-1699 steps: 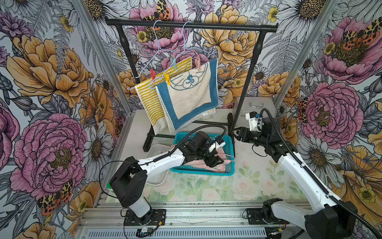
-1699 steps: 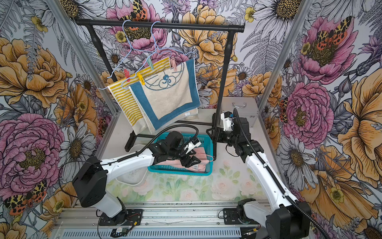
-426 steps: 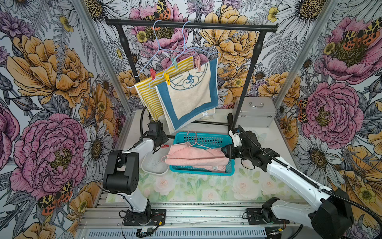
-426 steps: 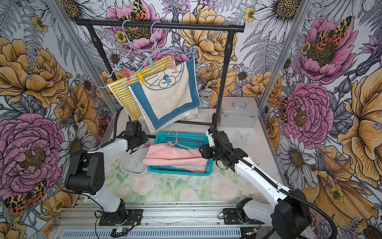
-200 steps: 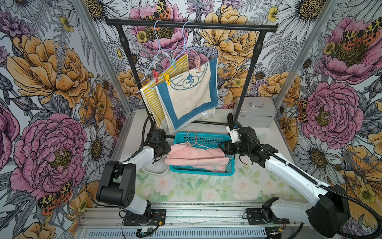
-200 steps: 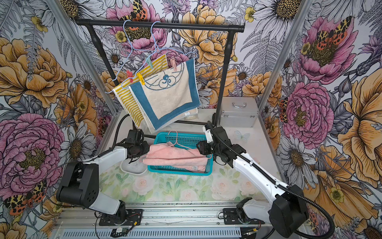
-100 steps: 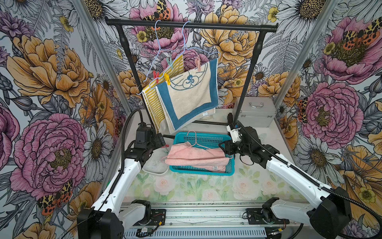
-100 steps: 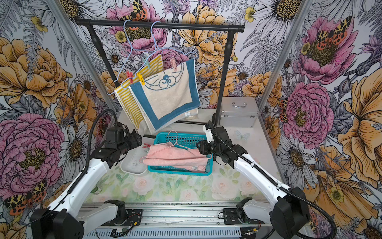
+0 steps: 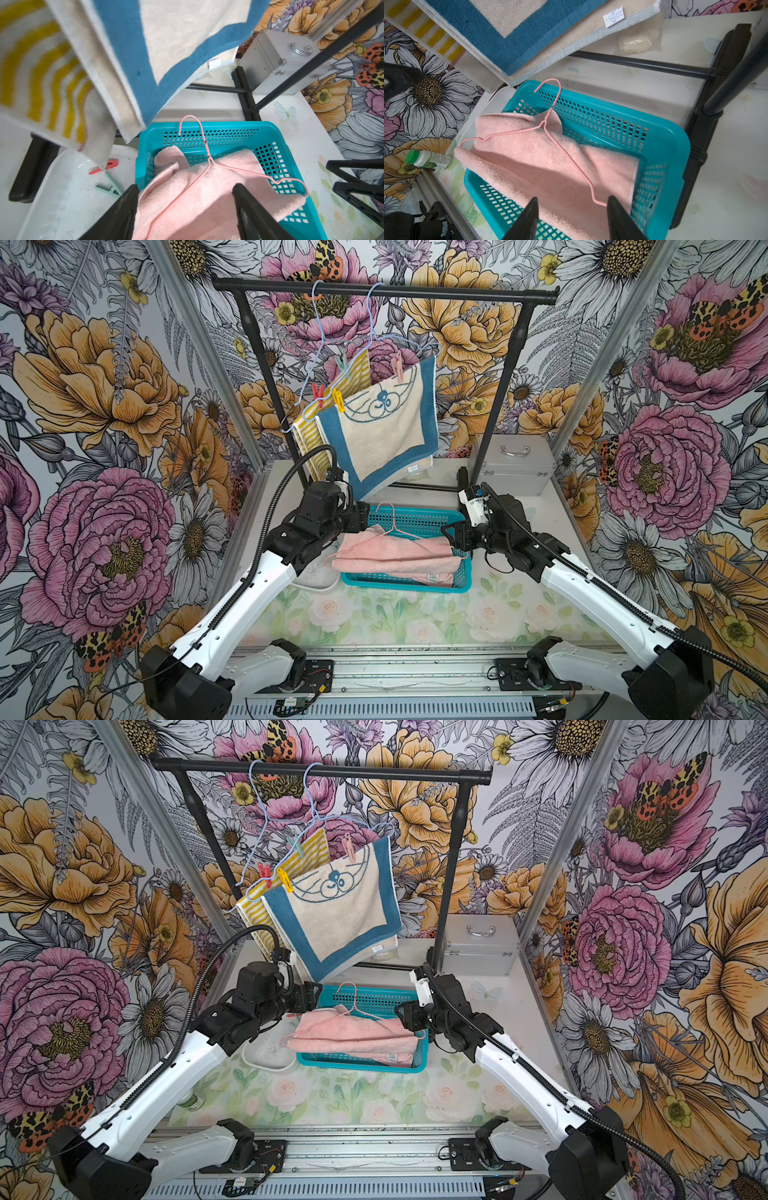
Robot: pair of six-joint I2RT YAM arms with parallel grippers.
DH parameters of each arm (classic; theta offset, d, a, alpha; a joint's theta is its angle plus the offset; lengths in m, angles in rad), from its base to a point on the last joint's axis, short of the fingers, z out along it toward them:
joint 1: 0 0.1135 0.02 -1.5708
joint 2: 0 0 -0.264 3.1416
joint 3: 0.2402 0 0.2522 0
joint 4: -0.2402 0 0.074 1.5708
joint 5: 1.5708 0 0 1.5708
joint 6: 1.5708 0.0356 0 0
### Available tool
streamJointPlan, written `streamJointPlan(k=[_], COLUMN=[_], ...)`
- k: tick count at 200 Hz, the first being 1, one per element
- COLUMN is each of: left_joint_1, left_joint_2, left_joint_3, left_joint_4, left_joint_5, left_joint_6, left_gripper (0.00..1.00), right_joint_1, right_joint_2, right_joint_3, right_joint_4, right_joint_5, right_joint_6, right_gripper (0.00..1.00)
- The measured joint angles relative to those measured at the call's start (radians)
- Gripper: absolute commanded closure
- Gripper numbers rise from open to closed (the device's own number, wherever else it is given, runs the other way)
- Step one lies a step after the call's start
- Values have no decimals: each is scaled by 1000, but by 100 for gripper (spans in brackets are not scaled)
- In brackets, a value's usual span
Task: Remove the clothespins securing towels to the hanger
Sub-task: Pick up the hanger from the basket.
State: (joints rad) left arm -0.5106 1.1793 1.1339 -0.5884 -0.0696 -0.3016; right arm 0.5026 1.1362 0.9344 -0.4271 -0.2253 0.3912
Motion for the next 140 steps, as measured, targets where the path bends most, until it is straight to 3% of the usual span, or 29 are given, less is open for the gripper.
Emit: streamJointPlan(k=[67, 140], left_joint_1=[-94, -114], left_joint_2=[364, 566], left_joint_3=[273, 434], left_joint_4=[-119, -261], left_joint_5=[34, 50], left_joint_6=[-59, -110], left_gripper=[34, 38], right_joint_1=[-18, -23], right_joint_2=[-98, -156], right_joint_3=[-66, -103], right_joint_4=[0, -2], right_joint_5=[28, 47], right_joint_6=[35, 61], right_gripper=[47, 47])
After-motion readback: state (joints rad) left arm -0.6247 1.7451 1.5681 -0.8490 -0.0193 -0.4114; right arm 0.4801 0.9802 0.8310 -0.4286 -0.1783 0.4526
